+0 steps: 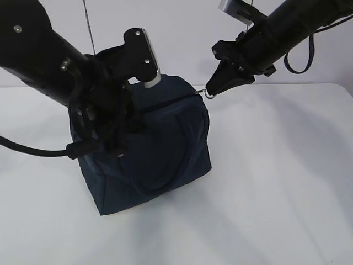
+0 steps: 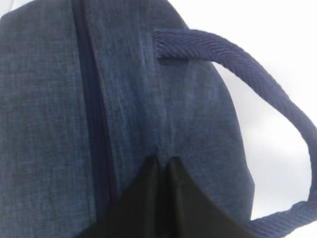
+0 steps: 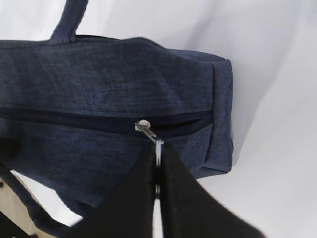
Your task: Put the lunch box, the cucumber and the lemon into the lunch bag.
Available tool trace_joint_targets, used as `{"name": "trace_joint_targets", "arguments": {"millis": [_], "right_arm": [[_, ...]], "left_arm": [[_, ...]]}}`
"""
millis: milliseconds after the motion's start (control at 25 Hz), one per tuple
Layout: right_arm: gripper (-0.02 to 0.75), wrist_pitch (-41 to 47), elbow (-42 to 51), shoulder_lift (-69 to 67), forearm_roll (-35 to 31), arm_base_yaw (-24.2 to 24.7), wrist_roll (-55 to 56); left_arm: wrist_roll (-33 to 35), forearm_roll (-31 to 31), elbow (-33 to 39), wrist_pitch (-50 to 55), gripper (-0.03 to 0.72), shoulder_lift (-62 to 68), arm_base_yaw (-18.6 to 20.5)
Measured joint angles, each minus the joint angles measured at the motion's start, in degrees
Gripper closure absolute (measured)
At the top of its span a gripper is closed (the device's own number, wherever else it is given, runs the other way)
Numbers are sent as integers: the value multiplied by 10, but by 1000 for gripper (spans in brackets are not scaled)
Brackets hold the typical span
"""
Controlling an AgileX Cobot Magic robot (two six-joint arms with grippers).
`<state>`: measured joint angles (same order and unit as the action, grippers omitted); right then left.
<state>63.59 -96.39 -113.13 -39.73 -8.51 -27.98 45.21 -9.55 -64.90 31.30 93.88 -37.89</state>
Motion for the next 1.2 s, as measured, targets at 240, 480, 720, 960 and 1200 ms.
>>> {"name": "trace_joint_targets", "arguments": {"millis": [240,480,720,960,1200], "right_arm": [[751,-1,0,0,-8,1,58],[751,10,0,0,-9,1,146],[751,33,0,0,-31,3,192],[751,37,-17,0,-49,3,200],[751,46,-56,-1,-41,8,215]], "left_arm": [[0,0,0,0,684,0,0],[0,0,0,1,684,0,0],[0,-10,0,3,685,0,0],[0,-11,0,10,685,0,0],[0,-13,-1,24,685,0,0]]}}
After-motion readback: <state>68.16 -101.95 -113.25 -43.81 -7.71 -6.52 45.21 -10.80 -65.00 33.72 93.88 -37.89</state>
